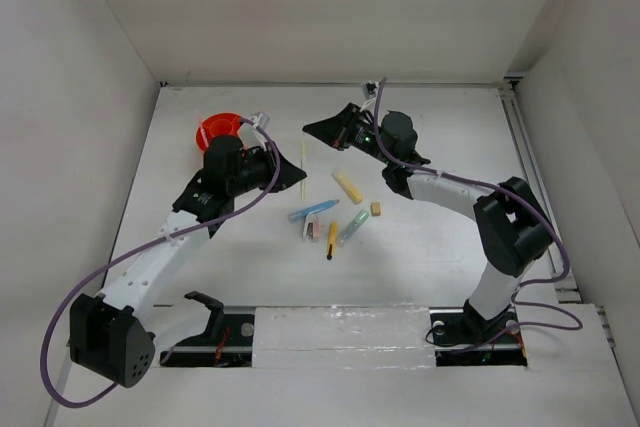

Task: Sort the stationery into containers
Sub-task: Close the pen cap on the pen.

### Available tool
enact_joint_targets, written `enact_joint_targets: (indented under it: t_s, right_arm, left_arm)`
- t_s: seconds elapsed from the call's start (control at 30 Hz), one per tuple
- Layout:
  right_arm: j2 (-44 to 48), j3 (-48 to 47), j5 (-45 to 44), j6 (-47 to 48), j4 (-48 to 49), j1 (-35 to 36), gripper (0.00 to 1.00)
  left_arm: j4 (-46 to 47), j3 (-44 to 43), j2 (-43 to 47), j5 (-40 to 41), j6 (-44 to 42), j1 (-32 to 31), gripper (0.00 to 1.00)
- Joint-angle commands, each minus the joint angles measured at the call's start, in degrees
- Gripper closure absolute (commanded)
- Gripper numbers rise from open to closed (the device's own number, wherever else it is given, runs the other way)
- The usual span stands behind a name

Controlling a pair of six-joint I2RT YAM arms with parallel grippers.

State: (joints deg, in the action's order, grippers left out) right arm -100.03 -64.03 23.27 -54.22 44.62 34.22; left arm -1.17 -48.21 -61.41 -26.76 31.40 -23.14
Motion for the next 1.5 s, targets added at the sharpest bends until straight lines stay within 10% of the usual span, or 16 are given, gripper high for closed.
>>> enact_joint_targets:
  t_s: [0.0, 1.47]
  right_arm:
    - [1.15, -0.92, 1.69, 0.34, 4.6, 0.5, 1.0]
    - [-0.43, -3.65, 0.64, 2.54, 1.17, 0.93, 1.0]
  left_arm:
    - [0.91, -0.13, 1.91, 0.22, -0.11, 0.2, 1.0]
    - [1.43, -0.13, 2.96, 0.66, -0.64, 0.2, 1.0]
